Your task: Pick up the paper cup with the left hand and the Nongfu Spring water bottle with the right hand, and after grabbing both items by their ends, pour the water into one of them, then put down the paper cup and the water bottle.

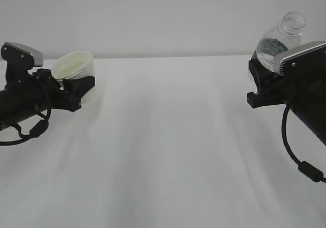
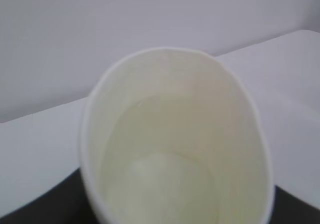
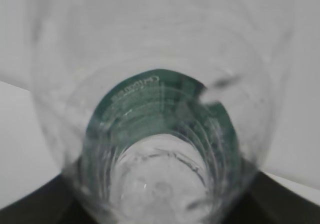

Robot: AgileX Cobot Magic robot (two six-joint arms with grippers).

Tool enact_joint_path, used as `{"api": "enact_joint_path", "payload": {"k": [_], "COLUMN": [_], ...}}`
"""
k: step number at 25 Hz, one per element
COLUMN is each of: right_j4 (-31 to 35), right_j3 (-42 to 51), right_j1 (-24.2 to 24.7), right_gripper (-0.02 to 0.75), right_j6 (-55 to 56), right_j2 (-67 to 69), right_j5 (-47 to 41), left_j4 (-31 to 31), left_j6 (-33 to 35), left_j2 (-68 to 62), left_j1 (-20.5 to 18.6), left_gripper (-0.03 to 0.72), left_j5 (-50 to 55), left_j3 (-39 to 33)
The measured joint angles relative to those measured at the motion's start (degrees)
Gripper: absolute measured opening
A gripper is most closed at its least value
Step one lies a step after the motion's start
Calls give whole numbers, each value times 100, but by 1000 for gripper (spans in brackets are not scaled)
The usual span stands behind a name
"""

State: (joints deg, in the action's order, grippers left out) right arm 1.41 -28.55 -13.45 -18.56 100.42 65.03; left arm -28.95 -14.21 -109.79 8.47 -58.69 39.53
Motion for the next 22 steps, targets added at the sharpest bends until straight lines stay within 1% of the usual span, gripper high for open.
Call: {"api": "enact_joint_path", "payload": {"k": [10, 18, 22], "right_j4": [0, 0, 0], "right_j3": [0, 0, 0], "right_j1": [0, 0, 0], "right_gripper": [447, 447, 447], "right_j6": [0, 0, 0], "right_j2": [0, 0, 0], "right_j5": [0, 0, 0], "left_j4": [394, 622, 797], "left_j6": [116, 130, 280], "left_j2": [0, 0, 0], "left_j1": [-322, -654, -762], "left_gripper": [413, 413, 413], "left_j5": [22, 81, 81], "left_j3": [0, 0, 0]}}
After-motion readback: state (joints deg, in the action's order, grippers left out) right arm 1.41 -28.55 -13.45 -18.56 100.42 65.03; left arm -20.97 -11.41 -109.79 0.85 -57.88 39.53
